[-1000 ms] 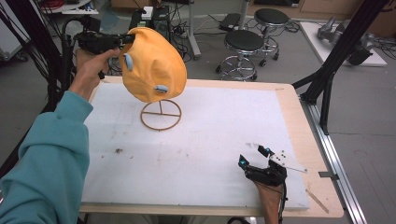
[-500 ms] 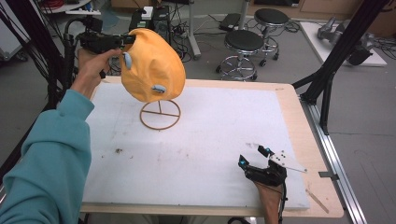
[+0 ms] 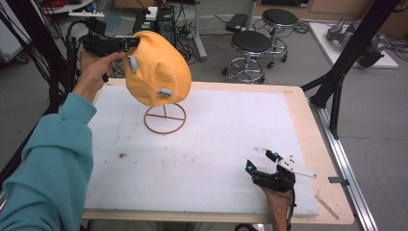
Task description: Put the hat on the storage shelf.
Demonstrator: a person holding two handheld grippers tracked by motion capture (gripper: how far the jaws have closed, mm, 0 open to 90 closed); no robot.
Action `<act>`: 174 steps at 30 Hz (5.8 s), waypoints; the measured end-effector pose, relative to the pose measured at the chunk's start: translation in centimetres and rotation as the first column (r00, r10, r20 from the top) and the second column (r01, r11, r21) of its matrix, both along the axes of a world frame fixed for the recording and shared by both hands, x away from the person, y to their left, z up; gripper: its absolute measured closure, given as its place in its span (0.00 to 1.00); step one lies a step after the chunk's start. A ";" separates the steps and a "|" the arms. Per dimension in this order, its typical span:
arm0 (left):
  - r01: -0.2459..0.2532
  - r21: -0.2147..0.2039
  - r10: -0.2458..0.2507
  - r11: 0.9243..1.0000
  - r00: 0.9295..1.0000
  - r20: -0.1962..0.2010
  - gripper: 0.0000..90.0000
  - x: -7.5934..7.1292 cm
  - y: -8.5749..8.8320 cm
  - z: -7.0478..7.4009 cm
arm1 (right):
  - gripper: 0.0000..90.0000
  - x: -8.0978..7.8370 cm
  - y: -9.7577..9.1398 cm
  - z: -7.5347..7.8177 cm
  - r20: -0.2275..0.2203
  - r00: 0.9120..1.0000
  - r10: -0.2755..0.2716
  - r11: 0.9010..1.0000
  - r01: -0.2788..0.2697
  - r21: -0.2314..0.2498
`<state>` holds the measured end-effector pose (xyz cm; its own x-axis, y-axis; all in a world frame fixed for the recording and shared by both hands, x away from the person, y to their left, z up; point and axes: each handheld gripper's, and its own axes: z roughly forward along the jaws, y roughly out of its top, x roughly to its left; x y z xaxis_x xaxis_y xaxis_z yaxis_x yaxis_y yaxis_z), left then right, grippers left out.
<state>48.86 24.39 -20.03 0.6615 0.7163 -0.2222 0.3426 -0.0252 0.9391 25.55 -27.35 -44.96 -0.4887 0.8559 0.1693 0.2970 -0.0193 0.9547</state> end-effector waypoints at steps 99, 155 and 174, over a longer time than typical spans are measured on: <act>0.040 -0.130 -0.072 0.991 0.966 -0.247 0.55 7.1 3.3 -6.6 | 0.11 0.1 0.1 0.0 -0.009 1.000 -0.001 1.000 0.001 -0.006; 0.050 0.108 -0.071 0.993 0.977 0.202 0.28 -19.0 2.2 -17.8 | 0.11 0.0 0.2 0.0 0.000 1.000 0.010 1.000 -0.010 -0.001; 0.024 0.155 -0.057 0.988 0.976 0.210 0.27 -21.0 1.2 -22.6 | 0.11 -0.1 0.2 0.0 0.007 1.000 0.003 1.000 -0.003 0.002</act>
